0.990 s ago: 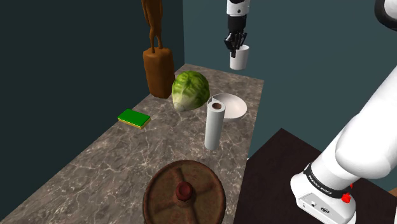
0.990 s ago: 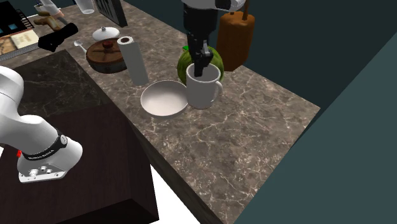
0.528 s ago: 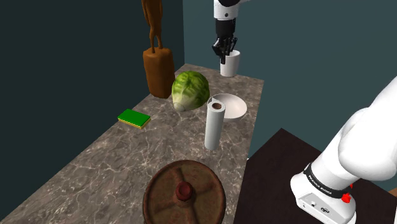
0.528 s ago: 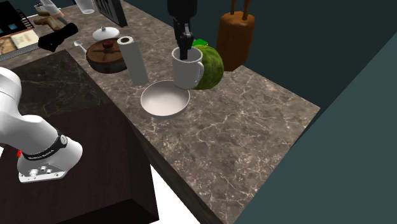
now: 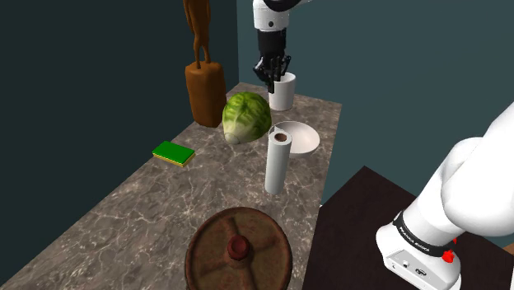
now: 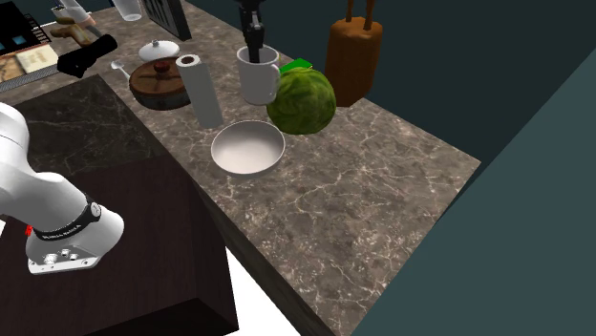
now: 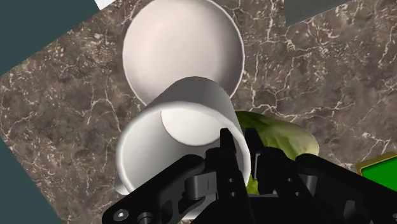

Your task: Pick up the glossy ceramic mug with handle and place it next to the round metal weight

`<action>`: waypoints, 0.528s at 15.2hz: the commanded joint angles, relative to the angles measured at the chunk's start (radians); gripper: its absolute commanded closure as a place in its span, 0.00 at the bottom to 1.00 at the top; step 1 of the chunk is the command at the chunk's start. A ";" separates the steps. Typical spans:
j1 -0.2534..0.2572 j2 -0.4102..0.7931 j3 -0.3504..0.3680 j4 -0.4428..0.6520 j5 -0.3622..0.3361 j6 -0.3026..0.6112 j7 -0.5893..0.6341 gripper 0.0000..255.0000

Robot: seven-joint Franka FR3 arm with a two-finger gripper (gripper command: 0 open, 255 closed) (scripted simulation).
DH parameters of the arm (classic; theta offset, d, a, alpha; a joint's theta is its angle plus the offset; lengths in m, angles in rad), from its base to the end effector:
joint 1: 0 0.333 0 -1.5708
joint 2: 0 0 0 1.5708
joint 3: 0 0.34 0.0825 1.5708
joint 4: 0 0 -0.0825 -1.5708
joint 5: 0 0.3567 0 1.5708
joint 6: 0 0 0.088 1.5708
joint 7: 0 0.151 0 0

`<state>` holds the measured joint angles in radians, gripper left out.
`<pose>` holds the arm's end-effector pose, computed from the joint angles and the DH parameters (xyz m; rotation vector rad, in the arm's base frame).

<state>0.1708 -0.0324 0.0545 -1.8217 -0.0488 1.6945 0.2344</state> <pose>0.4994 0.1078 0.5202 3.0689 -0.0014 -0.1244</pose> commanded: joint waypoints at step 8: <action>0.106 0.045 0.110 0.053 0.018 -0.016 0.214 1.00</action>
<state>0.2644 0.0049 0.1522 -1.7763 -0.0327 1.6785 0.4224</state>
